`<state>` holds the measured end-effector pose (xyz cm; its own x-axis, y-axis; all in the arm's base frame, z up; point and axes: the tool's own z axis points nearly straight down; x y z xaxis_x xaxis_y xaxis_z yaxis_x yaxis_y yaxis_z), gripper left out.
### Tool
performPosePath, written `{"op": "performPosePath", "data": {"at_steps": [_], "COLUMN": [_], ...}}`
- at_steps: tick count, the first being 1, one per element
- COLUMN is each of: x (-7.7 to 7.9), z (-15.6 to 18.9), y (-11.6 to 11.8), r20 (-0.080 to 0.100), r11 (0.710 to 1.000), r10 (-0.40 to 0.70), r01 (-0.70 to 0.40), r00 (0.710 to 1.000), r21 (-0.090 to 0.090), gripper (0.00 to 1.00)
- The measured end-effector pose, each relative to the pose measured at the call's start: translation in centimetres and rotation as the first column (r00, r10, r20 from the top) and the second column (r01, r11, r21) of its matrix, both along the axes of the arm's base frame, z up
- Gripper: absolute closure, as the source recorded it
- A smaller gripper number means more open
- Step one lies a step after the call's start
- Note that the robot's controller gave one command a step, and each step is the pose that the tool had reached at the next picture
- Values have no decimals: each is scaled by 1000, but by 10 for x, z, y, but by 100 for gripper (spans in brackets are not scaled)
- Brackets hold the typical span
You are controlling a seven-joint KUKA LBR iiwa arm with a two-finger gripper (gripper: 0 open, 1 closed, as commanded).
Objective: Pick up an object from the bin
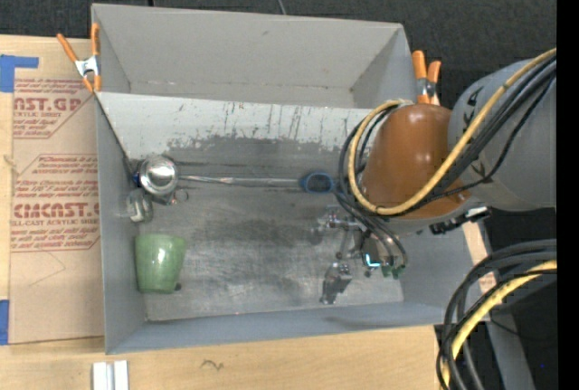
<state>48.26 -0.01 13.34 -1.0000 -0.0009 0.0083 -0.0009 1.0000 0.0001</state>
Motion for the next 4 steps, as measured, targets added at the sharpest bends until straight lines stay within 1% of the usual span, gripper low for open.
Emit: {"op": "performPosePath", "data": {"at_steps": [1,2,3,4], "x": [69,10,83,10], "z": [-61,-32,41,7], "y": [35,-4,25,60], "r20": [12,7,22,1], "r11": [994,994,997,988], "r10": [-105,106,78,151], "r01": [105,-106,-78,-151], "r00": [994,994,997,988], "r21": [1,-1,1,2], "gripper": [0,0,0,0]}}
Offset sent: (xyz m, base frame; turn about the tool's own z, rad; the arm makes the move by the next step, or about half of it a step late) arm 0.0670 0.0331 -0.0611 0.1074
